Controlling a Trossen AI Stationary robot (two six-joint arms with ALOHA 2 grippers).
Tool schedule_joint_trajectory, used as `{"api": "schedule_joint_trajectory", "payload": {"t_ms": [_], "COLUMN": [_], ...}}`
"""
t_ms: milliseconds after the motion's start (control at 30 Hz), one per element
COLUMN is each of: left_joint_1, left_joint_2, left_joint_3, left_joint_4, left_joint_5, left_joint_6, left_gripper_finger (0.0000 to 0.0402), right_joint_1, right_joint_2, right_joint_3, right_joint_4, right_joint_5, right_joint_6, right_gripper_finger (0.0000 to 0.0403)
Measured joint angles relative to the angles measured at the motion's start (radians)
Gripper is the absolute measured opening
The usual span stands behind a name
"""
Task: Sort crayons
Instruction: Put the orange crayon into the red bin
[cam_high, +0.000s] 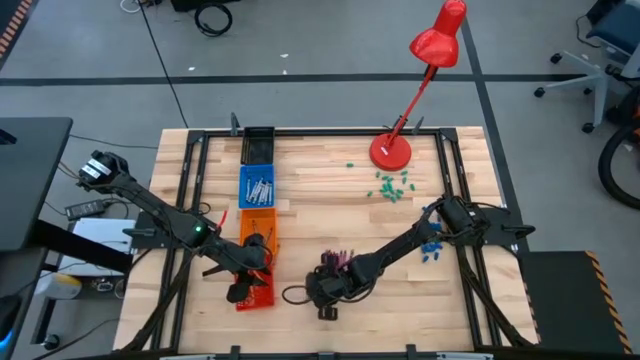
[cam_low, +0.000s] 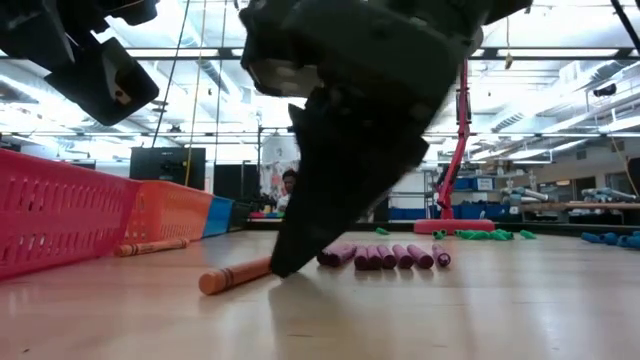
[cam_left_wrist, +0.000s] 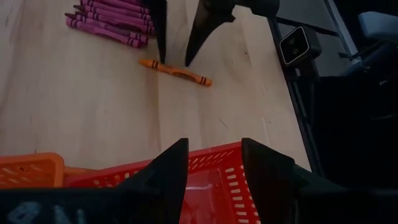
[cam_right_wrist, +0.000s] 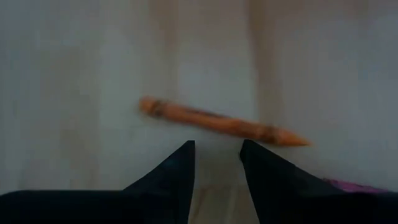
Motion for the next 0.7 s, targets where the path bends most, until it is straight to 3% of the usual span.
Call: {"api": "schedule_joint_trajectory", "payload": {"t_ms": [200,333,467,700], "left_joint_1": [0.0,0.0,-0.001,-0.023], "left_joint_2": [0.0,0.0,0.0,0.0], "left_joint_3": [0.0,0.0,0.0,0.0], "left_joint_4": [0.002,0.002,0.002,0.002], "left_joint_5": [0.0,0.0,-0.007,-0.127], "left_joint_6": [-0.001,0.082,0.203,0.361], "left_gripper_finger": [0.0162,0.0162,0.0162,0.0162], "right_joint_1": [-0.016,-0.022,-0.017,0.046], "right_joint_2": [0.002,0.002,0.002,0.026], "right_joint_3": [0.036,0.064,0.115,0.241], "right_joint_4": [-0.029,-0.069,-0.145,-0.266], "right_joint_5": [-0.071,-0.094,-0.031,0.124], "right_joint_6": [0.311,0.462,0.557,0.704], "right_gripper_finger": [0.0142,0.0142,0.0142,0.0138]}}
